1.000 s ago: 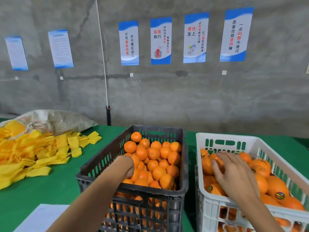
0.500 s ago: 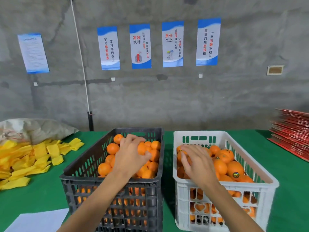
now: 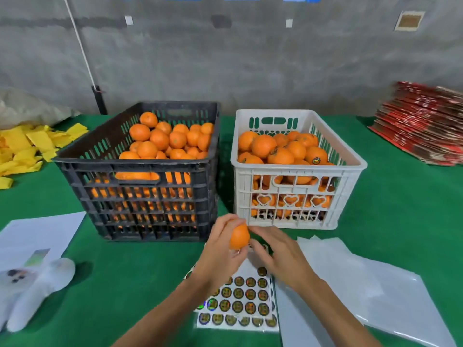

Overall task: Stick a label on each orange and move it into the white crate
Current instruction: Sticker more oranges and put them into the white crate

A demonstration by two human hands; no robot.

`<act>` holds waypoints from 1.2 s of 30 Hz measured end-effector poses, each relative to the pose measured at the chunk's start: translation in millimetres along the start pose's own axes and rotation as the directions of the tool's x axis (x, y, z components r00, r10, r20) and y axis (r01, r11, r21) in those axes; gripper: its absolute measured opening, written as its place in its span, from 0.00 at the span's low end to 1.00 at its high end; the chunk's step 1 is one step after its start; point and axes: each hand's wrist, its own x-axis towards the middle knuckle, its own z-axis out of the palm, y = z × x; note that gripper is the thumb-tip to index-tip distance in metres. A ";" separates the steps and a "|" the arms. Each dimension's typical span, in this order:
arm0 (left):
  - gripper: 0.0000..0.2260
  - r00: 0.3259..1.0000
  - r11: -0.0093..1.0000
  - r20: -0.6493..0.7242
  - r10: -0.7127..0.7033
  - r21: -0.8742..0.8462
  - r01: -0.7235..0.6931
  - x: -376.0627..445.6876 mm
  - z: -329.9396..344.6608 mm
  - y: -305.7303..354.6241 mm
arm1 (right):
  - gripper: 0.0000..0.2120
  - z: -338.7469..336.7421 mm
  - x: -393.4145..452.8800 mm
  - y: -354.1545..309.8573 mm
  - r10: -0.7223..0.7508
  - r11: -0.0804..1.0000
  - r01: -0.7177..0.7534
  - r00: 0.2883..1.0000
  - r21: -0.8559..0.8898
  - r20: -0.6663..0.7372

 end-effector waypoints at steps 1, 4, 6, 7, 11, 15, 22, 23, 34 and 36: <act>0.21 0.998 0.998 0.027 -0.052 -0.040 0.053 -10.9 8.9 -7.5 | 0.17 2.7 -8.8 1.5 0.024 1.000 -0.023 0.996 -0.009 0.084; 0.21 0.993 0.991 0.013 -0.115 -0.070 0.116 -30.0 22.0 -21.2 | 0.26 6.7 -33.6 5.1 0.086 0.995 -0.070 0.961 -0.071 0.264; 0.22 0.984 0.983 -0.055 -0.168 -0.081 0.163 -31.7 22.4 -22.6 | 0.38 7.7 -48.8 7.9 0.162 0.984 -0.127 0.932 -0.125 0.325; 0.22 0.975 0.977 -0.094 -0.202 -0.084 0.195 -31.8 22.4 -22.1 | 0.42 8.6 -54.4 8.7 0.187 0.978 -0.140 0.918 -0.156 0.350; 0.22 0.946 0.959 -0.164 -0.279 -0.105 0.264 -33.1 23.3 -21.7 | 0.44 12.8 -57.4 6.3 0.214 0.954 -0.122 0.917 -0.273 0.337; 0.24 0.949 0.962 -0.164 -0.269 -0.095 0.256 -34.7 22.8 -23.4 | 0.37 16.1 -57.0 2.0 0.210 0.949 -0.126 0.936 -0.290 0.282; 0.25 0.965 0.977 -0.154 -0.213 -0.025 0.212 -36.4 25.7 -27.3 | 0.20 21.1 -53.6 -2.2 0.292 0.954 -0.282 0.951 -0.100 0.099; 0.25 0.968 0.979 -0.149 -0.201 -0.009 0.202 -36.6 25.9 -27.3 | 0.17 23.0 -53.1 -1.6 0.299 0.953 -0.292 0.950 -0.082 0.089; 0.24 0.980 0.976 -0.107 -0.170 0.120 0.182 -35.4 23.8 -17.8 | 0.04 27.0 -37.3 7.7 0.606 0.601 -0.630 0.760 0.491 0.234; 0.23 0.980 0.977 -0.105 -0.168 0.114 0.179 -35.8 22.7 -16.4 | 0.06 21.6 -27.1 3.4 0.674 0.478 -0.657 0.700 0.583 0.237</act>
